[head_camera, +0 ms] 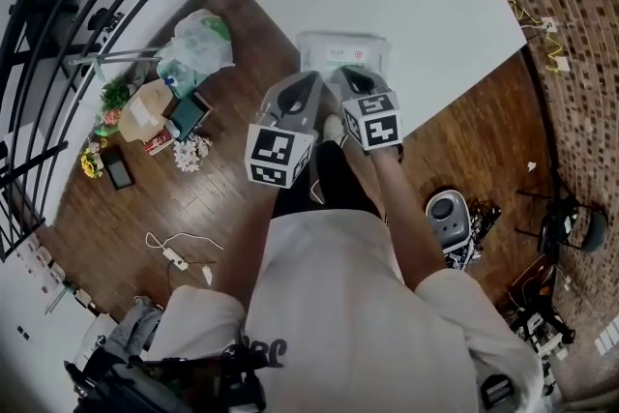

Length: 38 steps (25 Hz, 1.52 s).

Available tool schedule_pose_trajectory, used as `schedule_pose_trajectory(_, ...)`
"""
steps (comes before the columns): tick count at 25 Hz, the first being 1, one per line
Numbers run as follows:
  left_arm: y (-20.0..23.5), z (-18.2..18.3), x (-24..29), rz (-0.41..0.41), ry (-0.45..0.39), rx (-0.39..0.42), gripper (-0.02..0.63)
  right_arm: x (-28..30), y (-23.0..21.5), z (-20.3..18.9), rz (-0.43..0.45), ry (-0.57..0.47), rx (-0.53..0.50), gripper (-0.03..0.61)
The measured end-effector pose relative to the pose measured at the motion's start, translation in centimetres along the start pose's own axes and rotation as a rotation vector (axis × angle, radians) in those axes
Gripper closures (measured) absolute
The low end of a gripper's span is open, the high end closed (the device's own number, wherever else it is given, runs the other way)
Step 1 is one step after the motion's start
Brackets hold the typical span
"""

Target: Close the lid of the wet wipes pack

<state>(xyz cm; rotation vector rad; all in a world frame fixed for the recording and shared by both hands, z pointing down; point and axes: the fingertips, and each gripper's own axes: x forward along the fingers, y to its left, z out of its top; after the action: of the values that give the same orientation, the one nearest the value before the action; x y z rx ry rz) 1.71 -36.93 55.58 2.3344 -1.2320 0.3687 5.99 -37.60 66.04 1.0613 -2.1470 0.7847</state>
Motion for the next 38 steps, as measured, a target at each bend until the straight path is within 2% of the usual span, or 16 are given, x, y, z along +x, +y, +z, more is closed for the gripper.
schedule_pose_trajectory(4,0.4,-0.3,-0.1,0.007,0.005,-0.005,0.598,0.0,-0.2,-0.1,-0.001,-0.002,0.050,0.591)
schedule_pose_trajectory(11,0.8,-0.6,-0.2,0.003,0.007,-0.009,0.598,0.3,-0.2,-0.1,-0.012,0.055,0.025,0.591)
schedule_pose_trajectory(16,1.0,-0.9,-0.4,0.000,0.010,-0.010,0.598,0.3,0.0,-0.1,-0.062,0.079,-0.023,0.591)
schedule_pose_trajectory(19,1.2,-0.9,-0.5,0.000,0.010,-0.013,0.598,0.3,0.1,0.1,-0.084,0.073,-0.007,0.591)
schedule_pose_trajectory(38,2.7,-1.0,-1.7,-0.016,0.008,-0.014,0.598,0.7,-0.5,-0.5,-0.053,0.096,0.079,0.591)
